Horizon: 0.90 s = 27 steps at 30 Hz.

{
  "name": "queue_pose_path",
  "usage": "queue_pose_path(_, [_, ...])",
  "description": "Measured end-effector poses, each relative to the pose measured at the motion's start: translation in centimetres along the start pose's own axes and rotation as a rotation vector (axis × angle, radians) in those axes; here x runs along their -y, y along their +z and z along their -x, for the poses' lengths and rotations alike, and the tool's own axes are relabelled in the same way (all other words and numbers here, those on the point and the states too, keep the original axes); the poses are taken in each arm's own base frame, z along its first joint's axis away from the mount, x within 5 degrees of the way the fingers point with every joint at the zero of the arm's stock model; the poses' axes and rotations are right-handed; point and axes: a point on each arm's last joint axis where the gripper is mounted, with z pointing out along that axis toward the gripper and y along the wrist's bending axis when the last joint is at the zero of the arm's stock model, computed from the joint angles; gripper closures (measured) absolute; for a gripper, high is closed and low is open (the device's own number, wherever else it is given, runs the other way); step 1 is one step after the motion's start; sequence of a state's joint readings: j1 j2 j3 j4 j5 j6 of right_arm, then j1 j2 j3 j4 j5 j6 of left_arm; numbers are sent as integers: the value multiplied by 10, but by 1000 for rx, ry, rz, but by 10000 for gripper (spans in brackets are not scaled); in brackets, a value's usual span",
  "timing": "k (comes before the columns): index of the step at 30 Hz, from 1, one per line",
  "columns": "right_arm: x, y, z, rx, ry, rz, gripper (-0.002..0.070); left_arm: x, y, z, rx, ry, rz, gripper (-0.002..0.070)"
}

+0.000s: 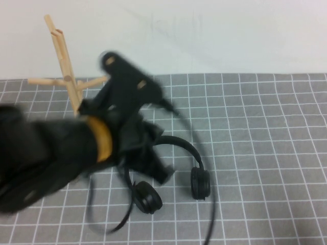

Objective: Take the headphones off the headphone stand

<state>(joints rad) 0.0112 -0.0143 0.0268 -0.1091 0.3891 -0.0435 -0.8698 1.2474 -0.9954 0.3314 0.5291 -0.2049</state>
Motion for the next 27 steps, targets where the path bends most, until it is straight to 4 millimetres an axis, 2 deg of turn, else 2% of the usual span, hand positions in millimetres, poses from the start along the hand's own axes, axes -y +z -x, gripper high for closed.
queue_pose_path(5, [0,0,0,0,0,0,683,-3,-20,-20,33,35,16,677])
queue_pose_path(11, [0,0,0,0,0,0,683,-7,-22,-26,-3,77,56,678])
queue_pose_path(19, [0,0,0,0,0,0,683,-15,-29,-36,-38,-35,131,678])
queue_pose_path(22, [0,0,0,0,0,0,683,-21,-40,-51,30,-86,119,678])
queue_pose_path(27, [0,0,0,0,0,0,683,-41,-56,-96,193,-217,161,678])
